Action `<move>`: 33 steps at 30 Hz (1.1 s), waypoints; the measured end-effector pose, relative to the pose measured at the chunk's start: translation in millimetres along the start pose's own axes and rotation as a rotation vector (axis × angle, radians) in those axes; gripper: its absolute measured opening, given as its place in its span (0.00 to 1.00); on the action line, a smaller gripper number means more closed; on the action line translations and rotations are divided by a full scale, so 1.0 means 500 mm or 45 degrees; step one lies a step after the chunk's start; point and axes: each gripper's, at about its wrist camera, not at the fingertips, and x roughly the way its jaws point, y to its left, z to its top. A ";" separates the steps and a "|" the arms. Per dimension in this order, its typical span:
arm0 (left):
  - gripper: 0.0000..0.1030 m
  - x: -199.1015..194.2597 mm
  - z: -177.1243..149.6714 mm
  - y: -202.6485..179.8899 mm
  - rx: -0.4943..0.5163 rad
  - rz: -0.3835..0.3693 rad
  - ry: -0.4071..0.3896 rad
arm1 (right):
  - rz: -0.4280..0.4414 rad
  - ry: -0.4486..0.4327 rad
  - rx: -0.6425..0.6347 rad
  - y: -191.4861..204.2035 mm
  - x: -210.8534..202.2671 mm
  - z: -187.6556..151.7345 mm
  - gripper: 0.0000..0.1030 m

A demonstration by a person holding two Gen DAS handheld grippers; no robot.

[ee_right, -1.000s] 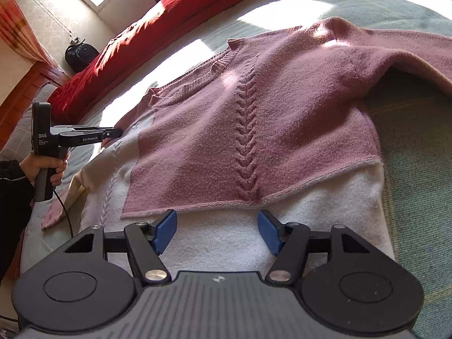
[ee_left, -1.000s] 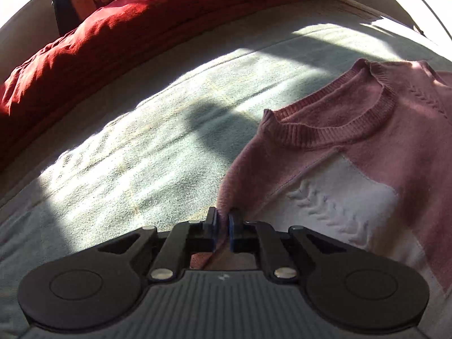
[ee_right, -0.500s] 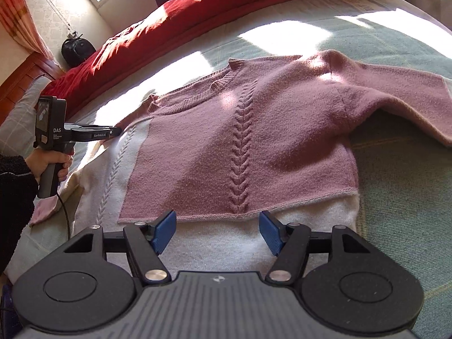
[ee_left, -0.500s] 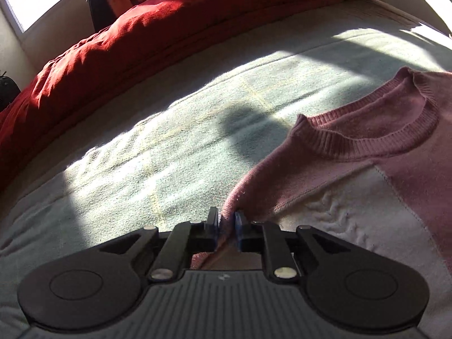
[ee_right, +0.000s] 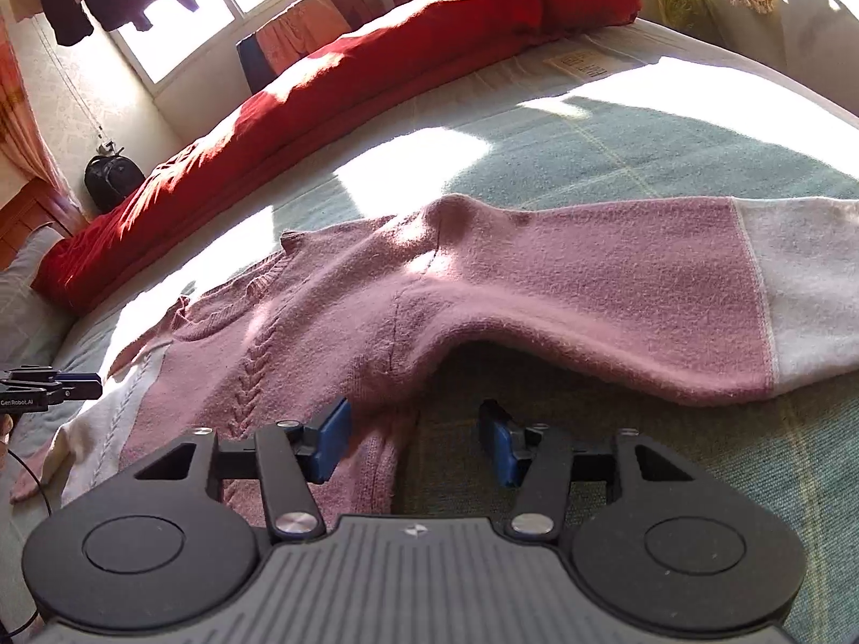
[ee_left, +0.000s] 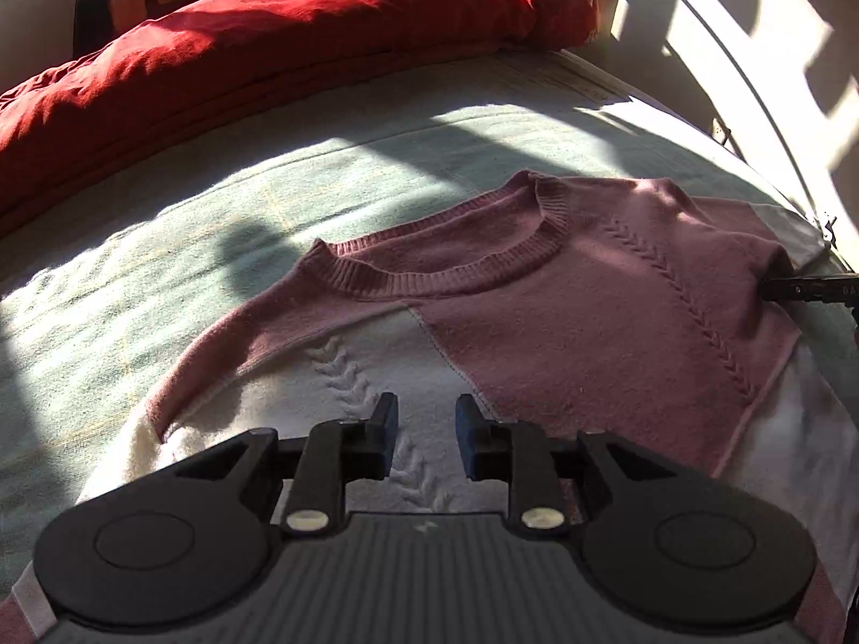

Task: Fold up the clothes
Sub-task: 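Open the left gripper while the right gripper grasps the pink sleeve again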

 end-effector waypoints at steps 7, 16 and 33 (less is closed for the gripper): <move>0.24 0.066 -0.023 -0.024 0.006 -0.006 0.071 | 0.081 0.001 -0.179 0.051 0.056 0.009 0.38; 0.29 0.066 -0.025 -0.018 -0.011 0.007 0.068 | 0.151 -0.057 0.089 0.044 -0.033 0.054 0.11; 0.37 0.062 -0.023 -0.010 -0.003 0.105 0.041 | 0.183 0.190 0.277 -0.008 -0.006 0.005 0.50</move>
